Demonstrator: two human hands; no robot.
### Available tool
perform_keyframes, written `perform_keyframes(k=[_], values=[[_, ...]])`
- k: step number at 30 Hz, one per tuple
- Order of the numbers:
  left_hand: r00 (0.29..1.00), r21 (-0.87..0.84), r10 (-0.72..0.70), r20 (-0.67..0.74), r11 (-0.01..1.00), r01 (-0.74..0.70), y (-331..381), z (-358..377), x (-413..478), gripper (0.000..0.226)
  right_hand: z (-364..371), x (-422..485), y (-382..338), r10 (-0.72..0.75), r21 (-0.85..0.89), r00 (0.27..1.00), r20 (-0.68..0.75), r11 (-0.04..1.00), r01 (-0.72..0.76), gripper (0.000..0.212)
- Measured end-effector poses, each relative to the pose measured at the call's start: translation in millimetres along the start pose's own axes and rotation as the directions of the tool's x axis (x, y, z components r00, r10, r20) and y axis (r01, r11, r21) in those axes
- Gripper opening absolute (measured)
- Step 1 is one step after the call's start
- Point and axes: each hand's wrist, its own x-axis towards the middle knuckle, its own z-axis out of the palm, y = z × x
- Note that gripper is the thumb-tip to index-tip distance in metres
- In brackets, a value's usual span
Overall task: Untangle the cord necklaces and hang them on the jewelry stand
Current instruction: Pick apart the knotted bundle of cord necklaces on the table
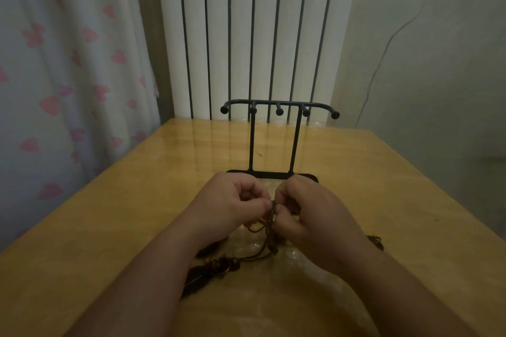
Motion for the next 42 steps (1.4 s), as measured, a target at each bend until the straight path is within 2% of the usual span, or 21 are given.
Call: perform_keyframes(k=[13, 18, 27, 34, 37, 42], values=[[1.0, 0.035, 0.008, -0.021, 0.999, -0.008, 0, 3, 1, 0.02, 0, 0, 0, 0.003, -0.005, 1.0, -0.002, 1.0, -0.003, 0.018], [1.0, 0.037, 0.013, 0.025, 0.999, -0.014, -2, 2, 1, 0.022, -1, 0, -2, -0.004, -0.014, 1.0, 0.016, 1.0, 0.004, 0.009], [0.995, 0.06, 0.04, 0.086, 0.997, -0.045, -4, 5, 4, 0.029, 2, 1, 3, -0.016, -0.028, 1.0, 0.017, 0.999, 0.017, 0.007], [0.995, 0.051, 0.044, 0.084, 0.997, -0.049, -8, 6, 5, 0.026, -2, 2, 3, -0.002, 0.006, 1.0, -0.019, 1.0, 0.002, 0.013], [0.995, 0.066, 0.047, 0.086, 0.996, -0.053, -9, 7, 4, 0.033, -2, 2, 3, 0.004, -0.024, 1.0, -0.019, 1.0, -0.004, 0.011], [0.994, 0.065, 0.054, 0.094, 0.996, -0.06, -8, 8, 5, 0.024, -1, 3, 1, -0.006, -0.062, 1.0, -0.001, 0.998, 0.006, 0.007]])
